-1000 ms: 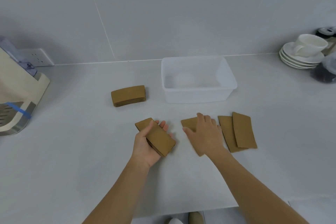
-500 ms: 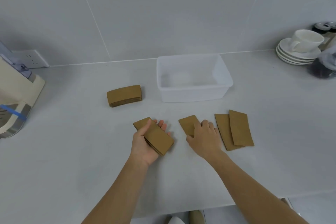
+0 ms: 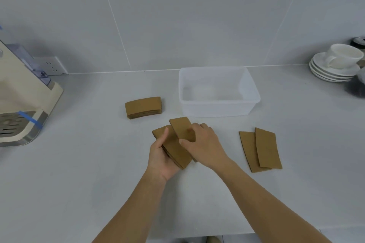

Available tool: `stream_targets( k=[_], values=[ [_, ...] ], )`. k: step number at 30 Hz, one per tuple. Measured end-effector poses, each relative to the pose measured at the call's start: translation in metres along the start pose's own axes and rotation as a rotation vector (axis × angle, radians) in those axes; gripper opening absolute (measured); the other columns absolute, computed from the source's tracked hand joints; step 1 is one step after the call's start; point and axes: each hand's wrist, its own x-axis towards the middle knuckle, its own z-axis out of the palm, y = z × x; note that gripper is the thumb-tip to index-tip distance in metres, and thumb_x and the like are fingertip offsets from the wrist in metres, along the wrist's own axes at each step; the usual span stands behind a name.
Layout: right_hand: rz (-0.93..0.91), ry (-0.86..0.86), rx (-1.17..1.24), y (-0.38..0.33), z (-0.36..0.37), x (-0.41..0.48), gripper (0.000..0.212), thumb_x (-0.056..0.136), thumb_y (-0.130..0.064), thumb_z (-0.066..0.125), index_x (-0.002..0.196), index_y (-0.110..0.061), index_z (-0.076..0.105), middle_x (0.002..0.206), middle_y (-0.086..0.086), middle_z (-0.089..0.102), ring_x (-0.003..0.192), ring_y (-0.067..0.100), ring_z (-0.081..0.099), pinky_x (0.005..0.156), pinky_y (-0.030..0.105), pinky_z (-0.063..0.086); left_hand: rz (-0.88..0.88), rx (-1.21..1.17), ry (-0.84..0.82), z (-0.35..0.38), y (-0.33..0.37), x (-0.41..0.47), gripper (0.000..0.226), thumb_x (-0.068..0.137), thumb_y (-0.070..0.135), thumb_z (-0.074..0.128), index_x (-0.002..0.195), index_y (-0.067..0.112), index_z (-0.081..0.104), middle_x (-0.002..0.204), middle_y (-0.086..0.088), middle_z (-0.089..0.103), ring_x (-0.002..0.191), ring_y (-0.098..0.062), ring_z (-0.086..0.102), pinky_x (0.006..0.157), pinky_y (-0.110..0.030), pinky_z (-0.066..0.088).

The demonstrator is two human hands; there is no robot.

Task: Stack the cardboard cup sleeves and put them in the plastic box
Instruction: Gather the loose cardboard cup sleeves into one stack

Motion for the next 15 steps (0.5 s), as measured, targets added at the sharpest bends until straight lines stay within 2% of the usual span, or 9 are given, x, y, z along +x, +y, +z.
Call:
stream_targets(
  k=[2,5,10,15],
  values=[
    [-0.040,-0.015,-0.006,-0.003,0.008,-0.003,0.045,0.086,-0.036,0.052,0.124,-0.014,0.046,0.123,0.007,0.050,0.114,0.024,0.043,0.099,0.040,0.039,-0.006,-0.015,-0.024,0.001,-0.001,0.000,0.049,0.075,0.039,0.064,0.117,0.013,0.064,0.117,-0.013,0.066,0.112,-0.033,0.059,0.094,-0.048,0.046],
    [-0.080,-0.034,0.017,-0.002,0.018,-0.007,0.045,0.086,-0.035,0.053,0.125,-0.014,0.046,0.128,0.006,0.048,0.117,0.024,0.041,0.102,0.038,0.037,-0.002,-0.024,-0.027,0.003,-0.005,-0.001,0.039,0.072,0.036,0.064,0.104,0.014,0.068,0.105,-0.009,0.069,0.103,-0.030,0.062,0.095,-0.047,0.045],
    [-0.122,-0.029,-0.021,0.010,0.032,-0.013,0.045,0.087,-0.034,0.051,0.128,-0.016,0.046,0.126,0.007,0.050,0.117,0.023,0.042,0.102,0.036,0.033,0.018,-0.044,0.009,0.005,-0.017,0.002,0.035,0.078,0.023,0.061,0.112,0.015,0.060,0.119,-0.004,0.064,0.105,-0.024,0.063,0.082,-0.041,0.050],
    [-0.107,-0.051,-0.035,0.026,0.031,-0.016,0.051,0.089,-0.035,0.048,0.135,-0.018,0.040,0.127,0.006,0.049,0.117,0.023,0.042,0.102,0.036,0.034,-0.038,-0.049,0.051,0.006,-0.030,0.007,0.029,0.085,0.018,0.056,0.114,0.016,0.060,0.112,-0.002,0.067,0.099,-0.022,0.065,0.076,-0.040,0.051]
  ],
)
